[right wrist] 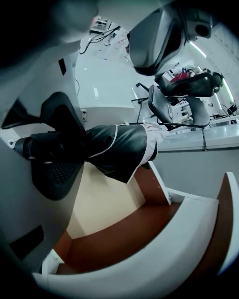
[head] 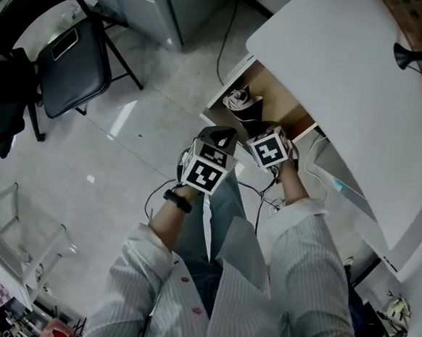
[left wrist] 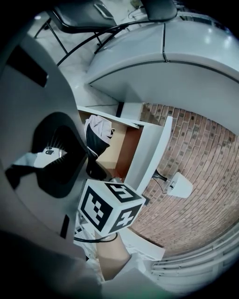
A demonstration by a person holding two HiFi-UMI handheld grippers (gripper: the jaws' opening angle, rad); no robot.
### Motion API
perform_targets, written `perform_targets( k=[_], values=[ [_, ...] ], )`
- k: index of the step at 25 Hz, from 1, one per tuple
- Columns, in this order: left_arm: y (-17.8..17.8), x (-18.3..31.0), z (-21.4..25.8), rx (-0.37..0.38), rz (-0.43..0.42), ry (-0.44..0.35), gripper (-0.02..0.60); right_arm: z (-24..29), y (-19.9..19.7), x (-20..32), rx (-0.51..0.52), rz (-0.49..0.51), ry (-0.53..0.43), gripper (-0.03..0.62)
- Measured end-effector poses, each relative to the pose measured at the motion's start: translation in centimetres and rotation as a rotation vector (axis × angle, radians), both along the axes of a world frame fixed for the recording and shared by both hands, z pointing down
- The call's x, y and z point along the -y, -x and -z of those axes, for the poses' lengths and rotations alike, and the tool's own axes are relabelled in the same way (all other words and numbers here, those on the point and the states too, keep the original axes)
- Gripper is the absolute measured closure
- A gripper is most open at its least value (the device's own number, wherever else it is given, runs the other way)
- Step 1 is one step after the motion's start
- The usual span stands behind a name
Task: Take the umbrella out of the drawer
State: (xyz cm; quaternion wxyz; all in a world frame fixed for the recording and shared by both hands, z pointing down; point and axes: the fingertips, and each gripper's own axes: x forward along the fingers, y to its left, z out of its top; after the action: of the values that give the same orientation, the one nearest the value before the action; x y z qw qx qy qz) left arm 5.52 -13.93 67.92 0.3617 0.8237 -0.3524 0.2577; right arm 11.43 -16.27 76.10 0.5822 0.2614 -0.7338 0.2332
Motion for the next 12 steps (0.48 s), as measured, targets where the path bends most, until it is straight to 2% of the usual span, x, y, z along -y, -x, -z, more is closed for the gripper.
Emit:
perform_targets(
  k=[12],
  values=[
    [-1.4,1.7,9.8,-0.018,0.021,-0.098,0.572,10.9,-0.1,0.7,0.152,-0.052,-0.13,0.41]
  ],
)
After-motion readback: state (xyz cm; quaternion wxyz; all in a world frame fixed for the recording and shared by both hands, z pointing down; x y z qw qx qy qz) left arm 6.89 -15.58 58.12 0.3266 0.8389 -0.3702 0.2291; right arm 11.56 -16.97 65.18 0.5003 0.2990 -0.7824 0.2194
